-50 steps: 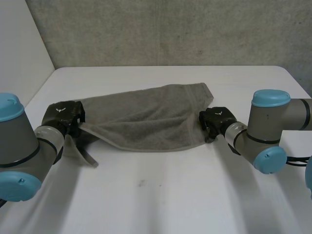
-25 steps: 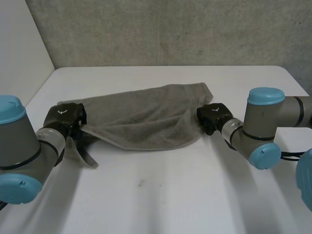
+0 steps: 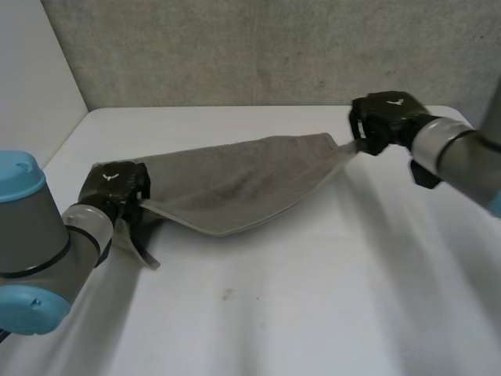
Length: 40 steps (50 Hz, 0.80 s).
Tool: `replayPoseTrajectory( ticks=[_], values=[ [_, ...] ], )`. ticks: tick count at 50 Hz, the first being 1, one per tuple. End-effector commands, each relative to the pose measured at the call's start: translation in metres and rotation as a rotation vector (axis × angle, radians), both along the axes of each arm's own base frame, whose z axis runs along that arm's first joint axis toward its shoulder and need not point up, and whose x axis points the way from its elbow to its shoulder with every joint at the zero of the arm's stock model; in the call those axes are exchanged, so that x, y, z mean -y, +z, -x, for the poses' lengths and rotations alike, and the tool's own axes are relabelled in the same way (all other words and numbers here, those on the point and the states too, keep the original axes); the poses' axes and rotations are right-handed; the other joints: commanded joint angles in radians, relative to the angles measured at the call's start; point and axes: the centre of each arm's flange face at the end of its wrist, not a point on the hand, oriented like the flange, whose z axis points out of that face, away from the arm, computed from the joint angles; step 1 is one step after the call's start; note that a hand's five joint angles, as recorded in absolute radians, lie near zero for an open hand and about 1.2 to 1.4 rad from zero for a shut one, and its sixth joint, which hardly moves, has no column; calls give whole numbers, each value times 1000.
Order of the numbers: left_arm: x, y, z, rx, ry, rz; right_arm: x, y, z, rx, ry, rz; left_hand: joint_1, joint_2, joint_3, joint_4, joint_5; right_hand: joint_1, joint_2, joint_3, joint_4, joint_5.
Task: Fold the towel.
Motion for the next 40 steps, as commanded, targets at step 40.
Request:
replayPoseTrajectory(
  ticks=[40],
  values=[
    [-53, -29, 3, 51, -58, -135, -41, -46, 102, -69, -161, -29, -529, -553, -551, -554, -546, 70, 96, 72, 56, 69]
  ],
)
